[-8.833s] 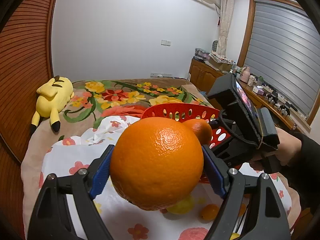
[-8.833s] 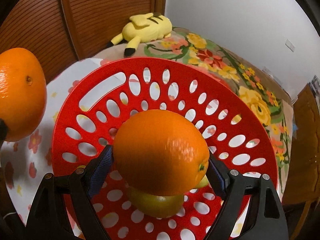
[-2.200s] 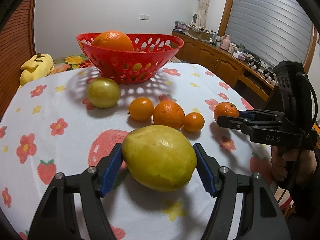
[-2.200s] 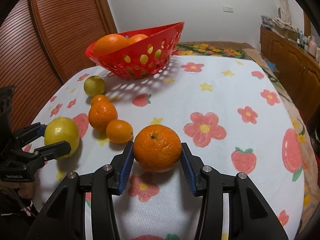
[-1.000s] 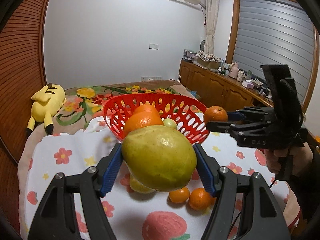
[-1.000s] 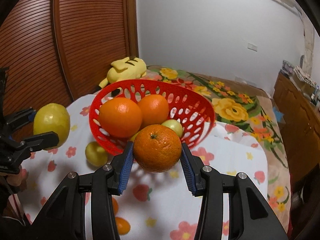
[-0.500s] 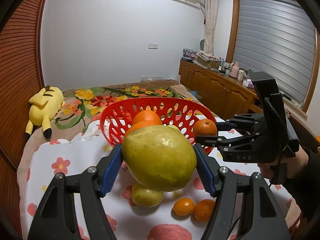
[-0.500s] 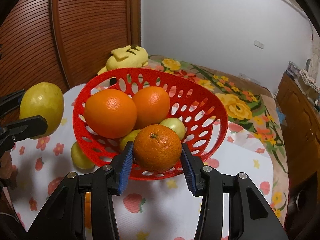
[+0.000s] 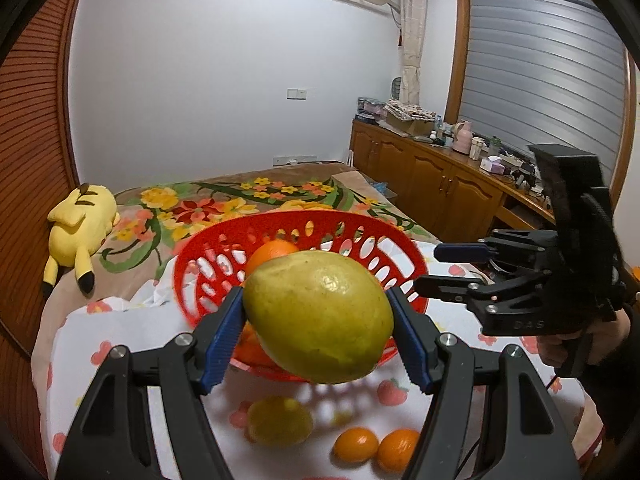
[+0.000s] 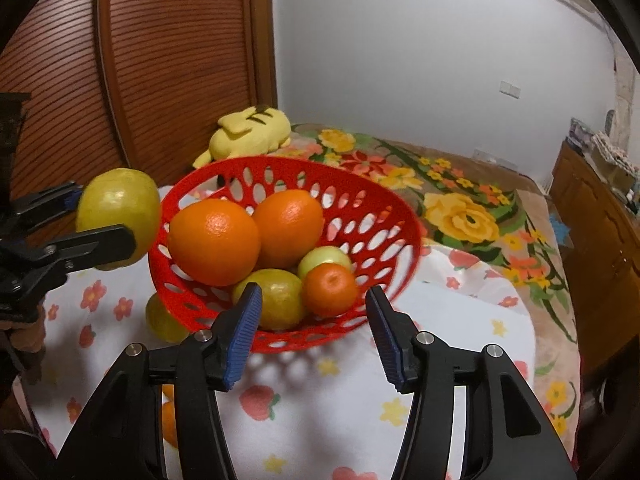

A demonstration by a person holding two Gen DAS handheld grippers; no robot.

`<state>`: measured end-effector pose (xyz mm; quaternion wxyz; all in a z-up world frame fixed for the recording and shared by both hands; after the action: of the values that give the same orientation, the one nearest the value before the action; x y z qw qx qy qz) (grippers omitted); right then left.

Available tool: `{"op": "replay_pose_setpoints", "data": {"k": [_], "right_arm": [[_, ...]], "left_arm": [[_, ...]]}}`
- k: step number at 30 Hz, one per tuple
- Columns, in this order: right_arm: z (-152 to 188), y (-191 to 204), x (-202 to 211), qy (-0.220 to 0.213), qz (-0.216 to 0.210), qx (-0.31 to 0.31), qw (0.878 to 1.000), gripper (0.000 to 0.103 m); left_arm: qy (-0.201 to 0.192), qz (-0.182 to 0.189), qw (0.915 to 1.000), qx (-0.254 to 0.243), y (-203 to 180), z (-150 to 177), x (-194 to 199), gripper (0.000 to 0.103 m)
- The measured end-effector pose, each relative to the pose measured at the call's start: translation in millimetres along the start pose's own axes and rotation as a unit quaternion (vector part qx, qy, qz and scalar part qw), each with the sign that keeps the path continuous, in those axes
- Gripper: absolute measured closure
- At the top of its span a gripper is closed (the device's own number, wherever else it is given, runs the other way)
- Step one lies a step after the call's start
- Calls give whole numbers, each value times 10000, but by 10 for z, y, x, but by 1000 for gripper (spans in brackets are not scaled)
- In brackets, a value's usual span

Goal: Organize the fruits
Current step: 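Open the right tool to drop the mandarin into the basket, then lower the yellow pomelo into the basket and open the left tool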

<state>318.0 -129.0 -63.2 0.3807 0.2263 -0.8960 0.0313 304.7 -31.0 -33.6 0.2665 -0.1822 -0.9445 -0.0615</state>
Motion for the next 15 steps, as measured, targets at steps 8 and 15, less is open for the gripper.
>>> {"op": "replay_pose_setpoints", "data": {"k": [8, 15], "right_arm": [[35, -200, 196, -88, 87, -141, 9998, 47], [126, -303, 307, -115, 127, -205, 9996, 47]], "left_arm": [[217, 127, 9996, -88, -169, -64, -320, 34], [395, 142, 9990, -154, -277, -43, -506, 34]]}}
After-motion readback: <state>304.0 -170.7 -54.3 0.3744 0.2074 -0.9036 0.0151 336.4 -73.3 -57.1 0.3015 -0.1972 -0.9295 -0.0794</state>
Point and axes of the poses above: each gripper's, at about its wrist camera, not at the fingertips, and x roughly against the way its jaws point, y to its left, z to its underside, the point moved 8 cm from there along -x, roughly the way its jaws point, and after that the axes turned 9 degrees about -x, right-handed, at the moved point
